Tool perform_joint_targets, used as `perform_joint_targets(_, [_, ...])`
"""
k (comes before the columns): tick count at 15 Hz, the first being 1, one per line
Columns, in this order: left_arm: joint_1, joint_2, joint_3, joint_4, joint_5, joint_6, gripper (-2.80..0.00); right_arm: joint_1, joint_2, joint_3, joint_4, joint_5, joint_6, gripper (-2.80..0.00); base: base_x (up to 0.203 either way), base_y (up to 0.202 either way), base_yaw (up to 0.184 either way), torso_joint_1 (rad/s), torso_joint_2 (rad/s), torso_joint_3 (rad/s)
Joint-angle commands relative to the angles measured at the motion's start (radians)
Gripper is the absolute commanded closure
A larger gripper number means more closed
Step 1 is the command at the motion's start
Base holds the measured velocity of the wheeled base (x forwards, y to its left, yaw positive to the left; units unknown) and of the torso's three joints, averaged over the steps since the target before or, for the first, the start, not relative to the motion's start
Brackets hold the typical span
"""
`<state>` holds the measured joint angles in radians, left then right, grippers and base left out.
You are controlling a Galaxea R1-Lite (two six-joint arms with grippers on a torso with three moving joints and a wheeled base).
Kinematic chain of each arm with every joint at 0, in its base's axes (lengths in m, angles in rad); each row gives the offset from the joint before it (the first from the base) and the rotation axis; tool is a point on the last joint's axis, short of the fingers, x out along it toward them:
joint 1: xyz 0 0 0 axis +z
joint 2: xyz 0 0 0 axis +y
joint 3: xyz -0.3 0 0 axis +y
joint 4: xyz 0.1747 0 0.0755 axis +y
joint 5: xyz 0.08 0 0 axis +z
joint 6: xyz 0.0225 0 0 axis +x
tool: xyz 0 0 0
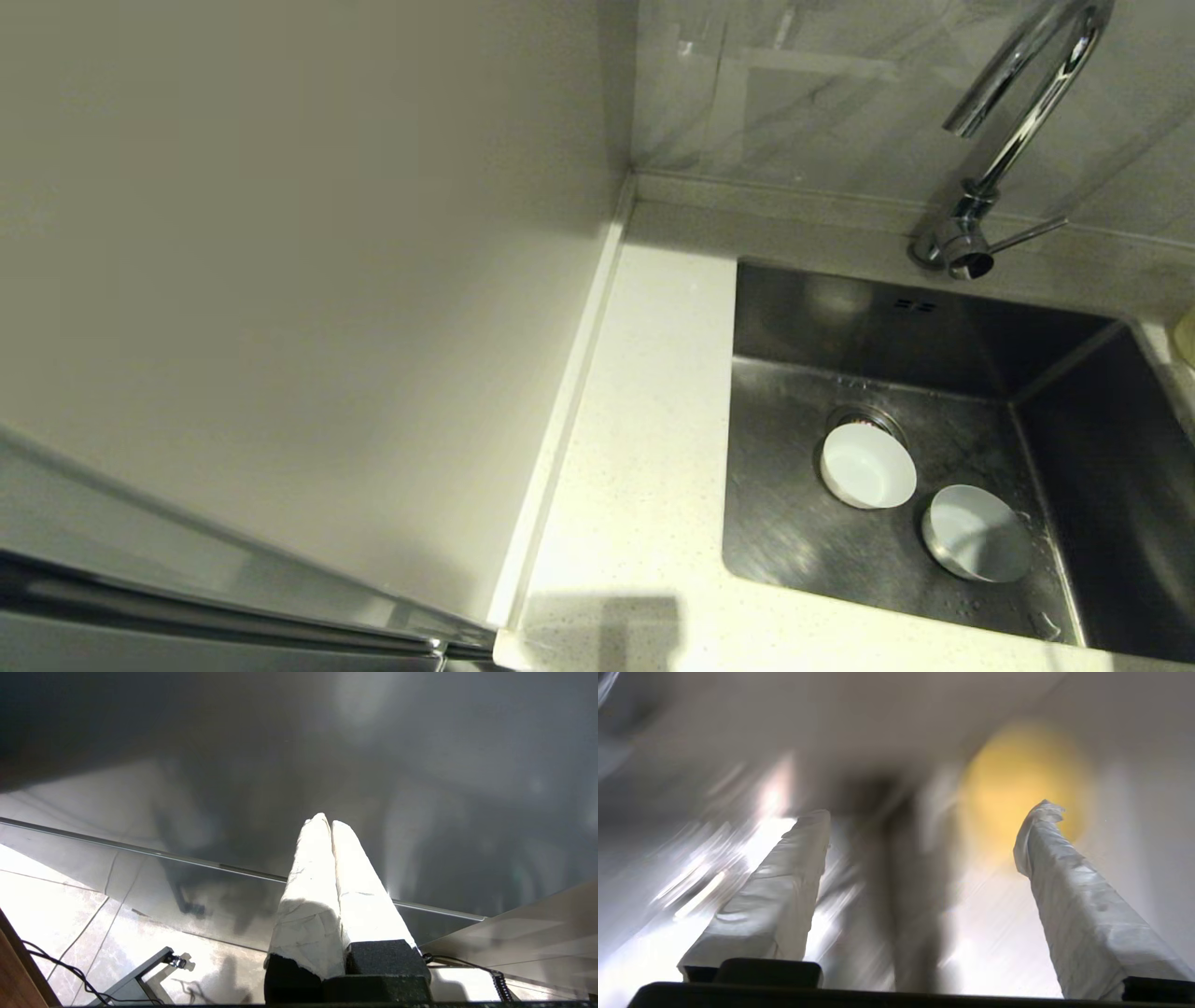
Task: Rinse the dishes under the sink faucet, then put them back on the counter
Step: Put a bowl back to the table from the sink
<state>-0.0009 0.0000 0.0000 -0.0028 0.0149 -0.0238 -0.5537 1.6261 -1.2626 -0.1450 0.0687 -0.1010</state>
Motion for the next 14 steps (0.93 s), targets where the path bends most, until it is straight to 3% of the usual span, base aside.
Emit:
perform_joint_targets(1, [0.0, -0.003, 0.0, 0.0, 0.0, -0.001, 0.0, -0.028, -0.106, 0.032, 0.313, 0.147, 0.038, -2.8, 0.0, 0.0, 0.0, 0.0, 0.0, 0.0])
perform_joint_targets(3, [0.001, -0.003, 0.0, 0.0, 0.0, -0.001, 0.0, -0.067, -0.126, 0.052, 0.517, 0.213, 0.054, -2.8, 0.0, 0.0, 0.0, 0.0, 0.0, 0.0])
perform_joint_targets(5, [0.001, -0.003, 0.0, 0.0, 0.0, -0.001, 0.0, -0.058, -0.139, 0.042, 0.563, 0.217, -0.031, -2.8, 0.0, 0.0, 0.0, 0.0, 0.0, 0.0])
perform_joint_targets(8, [0.0, -0.003, 0.0, 0.0, 0.0, -0.001, 0.0, 0.099, -0.153, 0.048, 0.631, 0.206, -0.054, -2.8, 0.0, 0.0, 0.0, 0.0, 0.0, 0.0])
perform_joint_targets(9, [0.001, -0.003, 0.0, 0.0, 0.0, -0.001, 0.0, 0.161, -0.147, 0.056, 0.641, 0.182, -0.056, -2.8, 0.0, 0.0, 0.0, 0.0, 0.0, 0.0])
perform_joint_targets(11, [-0.001, -0.003, 0.0, 0.0, 0.001, -0.001, 0.0, 0.264, -0.131, 0.134, 0.642, 0.052, -0.062, -2.8, 0.0, 0.0, 0.0, 0.0, 0.0, 0.0])
perform_joint_targets(14, [0.001, -0.003, 0.0, 0.0, 0.0, -0.001, 0.0, 0.321, -0.108, 0.32, 0.488, -0.091, -0.109, -2.8, 0.0, 0.0, 0.0, 0.0, 0.0, 0.0])
